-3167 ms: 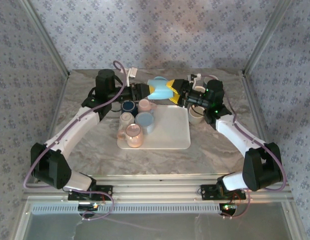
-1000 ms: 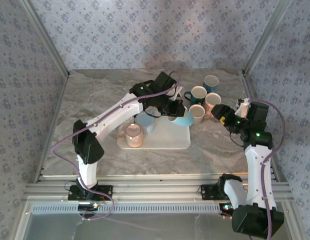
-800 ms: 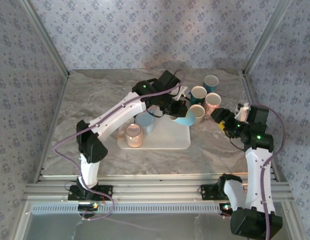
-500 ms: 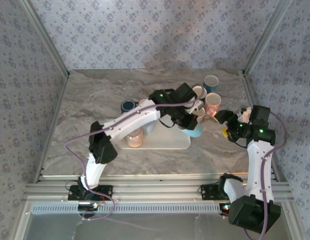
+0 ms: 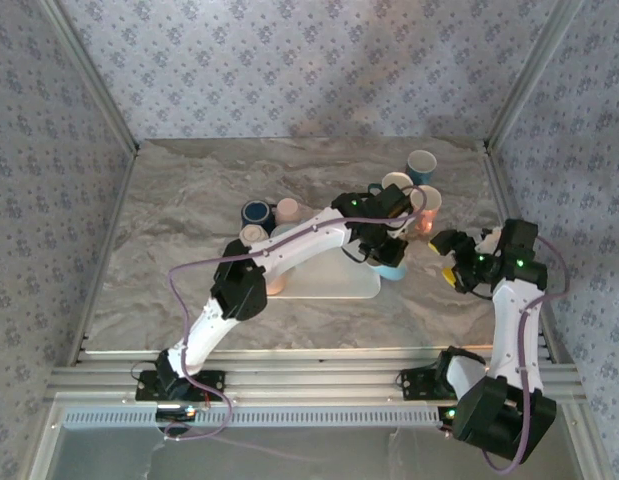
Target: Turn the mug right side up
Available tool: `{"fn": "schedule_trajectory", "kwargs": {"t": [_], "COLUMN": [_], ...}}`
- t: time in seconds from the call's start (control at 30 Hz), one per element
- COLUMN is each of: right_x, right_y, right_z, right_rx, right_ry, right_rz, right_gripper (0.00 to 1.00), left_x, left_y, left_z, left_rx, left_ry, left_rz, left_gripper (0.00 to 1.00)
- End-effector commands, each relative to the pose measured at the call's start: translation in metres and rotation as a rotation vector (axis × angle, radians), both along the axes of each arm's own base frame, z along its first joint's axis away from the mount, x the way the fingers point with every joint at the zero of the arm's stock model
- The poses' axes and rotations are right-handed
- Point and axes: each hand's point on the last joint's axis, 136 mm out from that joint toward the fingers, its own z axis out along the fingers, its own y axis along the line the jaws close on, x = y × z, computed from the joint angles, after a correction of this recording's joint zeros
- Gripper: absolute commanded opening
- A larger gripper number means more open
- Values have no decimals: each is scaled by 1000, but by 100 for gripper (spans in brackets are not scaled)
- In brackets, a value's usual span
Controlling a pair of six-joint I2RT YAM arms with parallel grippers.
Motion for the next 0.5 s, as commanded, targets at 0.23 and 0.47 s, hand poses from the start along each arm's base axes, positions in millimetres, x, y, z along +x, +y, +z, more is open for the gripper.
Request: {"fn": "schedule_trajectory", "kwargs": {"t": [0.23,0.47], "right_x": [-2,1], "right_y": [3,11], "right_z": [-46,-72], "right_rx": [-17,-13], "right_ry": [100,163], "right_rz": [74,156], "right_gripper": [55,43], "left_x": [4,-1], "left_y": [-22,-17], "left_z": [20,13], "left_rx": [-68,-34], "left_ry": [-16,2], "left_rz": [0,-1], "left_gripper": [0,2]}}
